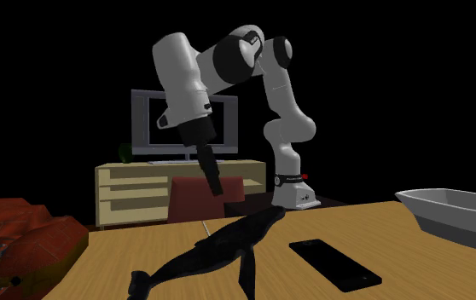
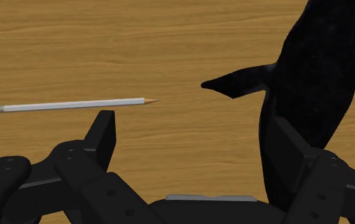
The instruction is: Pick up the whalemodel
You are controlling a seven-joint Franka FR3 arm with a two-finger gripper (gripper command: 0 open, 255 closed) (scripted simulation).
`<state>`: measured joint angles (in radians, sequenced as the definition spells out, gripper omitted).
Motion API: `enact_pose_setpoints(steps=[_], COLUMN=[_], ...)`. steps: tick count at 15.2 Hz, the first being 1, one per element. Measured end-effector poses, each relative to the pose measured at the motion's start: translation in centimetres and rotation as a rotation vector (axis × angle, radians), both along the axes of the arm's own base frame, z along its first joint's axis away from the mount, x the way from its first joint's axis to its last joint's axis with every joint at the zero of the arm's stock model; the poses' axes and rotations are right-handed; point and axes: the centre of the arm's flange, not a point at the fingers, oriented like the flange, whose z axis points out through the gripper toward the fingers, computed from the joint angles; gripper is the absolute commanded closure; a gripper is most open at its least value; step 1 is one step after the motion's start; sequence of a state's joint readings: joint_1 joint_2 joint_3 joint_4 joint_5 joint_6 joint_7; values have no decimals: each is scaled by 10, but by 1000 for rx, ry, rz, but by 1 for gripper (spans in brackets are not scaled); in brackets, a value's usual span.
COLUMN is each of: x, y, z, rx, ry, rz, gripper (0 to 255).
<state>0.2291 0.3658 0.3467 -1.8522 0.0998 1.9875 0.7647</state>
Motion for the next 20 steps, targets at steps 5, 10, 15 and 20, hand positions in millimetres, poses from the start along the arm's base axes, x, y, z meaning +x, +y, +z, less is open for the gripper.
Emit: enact_pose_setpoints(steps=[5,10,15,20], x=[36,64,67,67], y=[46,88,92,92], z=[-26,-55,-82,-95], rx=[15,28,29,29], ry=[10,20,21,19], rz=[-23,-43,-46,-46], gripper=[0,0,0,255])
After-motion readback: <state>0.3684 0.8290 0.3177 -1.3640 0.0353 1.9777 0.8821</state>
